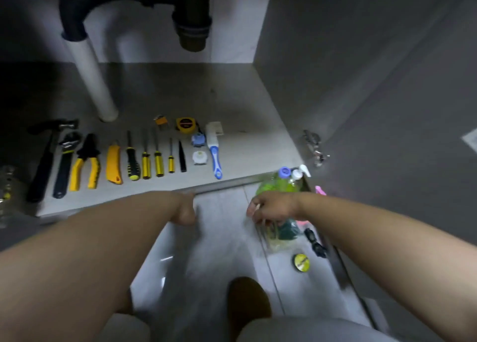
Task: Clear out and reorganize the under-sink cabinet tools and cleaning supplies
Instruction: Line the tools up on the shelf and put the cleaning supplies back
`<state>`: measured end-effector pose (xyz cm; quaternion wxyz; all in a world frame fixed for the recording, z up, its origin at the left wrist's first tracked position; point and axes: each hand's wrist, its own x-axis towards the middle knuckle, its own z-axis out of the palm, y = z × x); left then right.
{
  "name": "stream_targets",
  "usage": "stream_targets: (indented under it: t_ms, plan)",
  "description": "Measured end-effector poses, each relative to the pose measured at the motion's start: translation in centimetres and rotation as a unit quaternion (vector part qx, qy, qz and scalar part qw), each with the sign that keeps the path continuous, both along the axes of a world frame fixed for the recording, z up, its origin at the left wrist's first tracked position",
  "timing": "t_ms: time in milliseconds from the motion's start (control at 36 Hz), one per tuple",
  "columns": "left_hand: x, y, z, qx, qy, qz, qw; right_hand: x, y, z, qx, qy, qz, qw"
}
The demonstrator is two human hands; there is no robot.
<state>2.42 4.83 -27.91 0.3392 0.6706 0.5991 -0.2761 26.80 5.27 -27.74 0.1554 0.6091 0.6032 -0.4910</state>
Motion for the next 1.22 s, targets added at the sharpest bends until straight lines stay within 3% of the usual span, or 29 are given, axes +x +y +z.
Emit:
stream_targets:
  t_ms: [139, 278, 500, 750, 917, 1083, 1167, 1222]
  plan:
    - [5.3, -0.8, 2.9, -0.010, -0.032, -0.099, 0.995, 6.1, -6.3, -1.3, -0.045, -0.016, -0.053, 0.997]
    - [9.1, -2.5, 2.7, -0.002, -0.056, -0.159, 0.986, 10.9, -11.9, -5.3, -0.089, -0.032, -0.175, 0.980]
    - [11.2, -3.8, -1.6, -0.007, -0.084, -0.221, 0.972, 14.4, -16.6, -12.1, 0.039, -0.190, -0.241, 0.951]
    - [10.3, -3.5, -3.4, -0.011, -0.109, -0.183, 0.977, 13.2, -15.4, -17.4, 0.137, -0.141, -0.312, 0.929]
    - [9.4, -4.3, -4.2, -0.035, -0.102, -0.189, 0.976, 11.3, -14.8, -19.1, 0.167, -0.167, -0.303, 0.923]
    - [10.4, -3.5, -3.6, -0.060, -0.097, -0.234, 0.966, 9.7, -16.5, -16.5, 0.169, -0.047, -0.380, 0.908]
    - [11.4, -2.8, -3.0, -0.035, -0.116, -0.246, 0.962, 9.2, -16.6, -14.1, 0.057, 0.093, -0.475, 0.873]
    - [12.1, -2.6, -2.6, -0.027, -0.136, -0.244, 0.960, 9.0, -16.3, -11.6, -0.024, 0.189, -0.486, 0.853]
